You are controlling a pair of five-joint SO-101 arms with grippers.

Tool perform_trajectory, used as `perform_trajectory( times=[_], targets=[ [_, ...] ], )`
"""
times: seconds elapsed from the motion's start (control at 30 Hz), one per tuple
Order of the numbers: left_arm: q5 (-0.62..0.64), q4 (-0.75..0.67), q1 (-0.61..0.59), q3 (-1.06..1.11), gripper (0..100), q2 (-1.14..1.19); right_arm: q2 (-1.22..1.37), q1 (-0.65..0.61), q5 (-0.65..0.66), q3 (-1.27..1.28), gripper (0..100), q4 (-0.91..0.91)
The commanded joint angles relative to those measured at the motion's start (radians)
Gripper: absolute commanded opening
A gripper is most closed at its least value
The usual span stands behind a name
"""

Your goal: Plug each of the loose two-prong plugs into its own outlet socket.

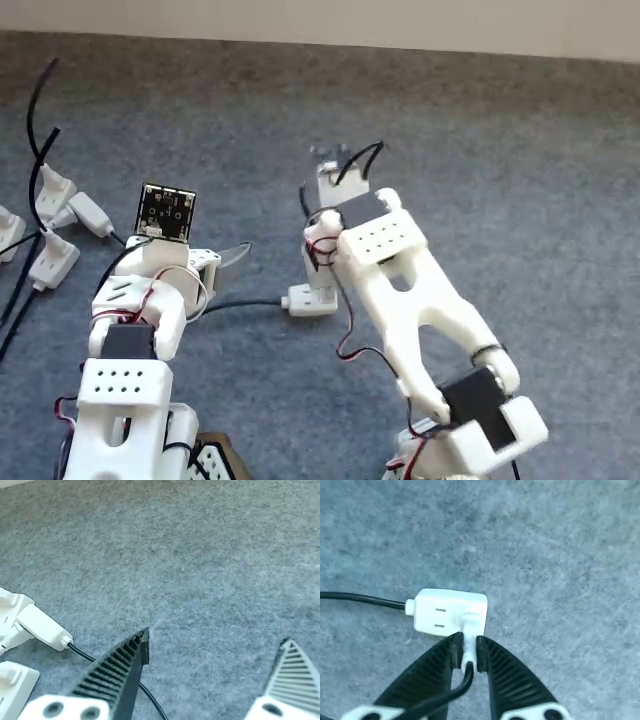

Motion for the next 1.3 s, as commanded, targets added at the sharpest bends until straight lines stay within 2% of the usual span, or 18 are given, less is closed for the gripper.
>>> perform_trajectory(
  times=[0.0, 0.2, 0.47, 0.7, 0.8, 1.0, 1.1, 1.2, 1.27],
  targets=[
    [0.011, -0.02, -0.013, -0.002, 38, 0.004, -0.005, -0.028, 0.018, -0.012, 0.5, 0.015],
    [0.011, -0.02, -0.013, -0.001, 38, 0.004, 0.002, -0.025, 0.021, -0.005, 0.5, -0.016],
    [0.009, -0.021, -0.01, 0.015, 38, 0.004, -0.004, 0.019, 0.052, 0.291, 0.5, -0.28],
    [0.009, -0.021, -0.01, 0.018, 38, 0.004, -0.012, 0.018, 0.063, 0.32, 1.0, -0.286],
    [0.009, -0.021, -0.01, 0.018, 38, 0.004, -0.099, 0.018, 0.064, 0.32, 1.3, -0.282],
    [0.009, -0.021, -0.008, 0.018, 38, 0.004, -0.483, 0.019, 0.071, 0.323, 17.3, -0.22],
    [0.009, -0.021, -0.008, 0.019, 38, 0.004, -0.657, 0.021, 0.135, 0.32, 25.5, -0.197],
    [0.011, -0.018, -0.007, 0.019, 38, 0.004, -0.794, 0.03, 0.158, 0.277, 30.3, -0.14],
    [0.011, -0.015, -0.007, 0.013, 38, 0.004, -0.858, 0.088, 0.157, 0.226, 30.7, -0.093]
  ],
)
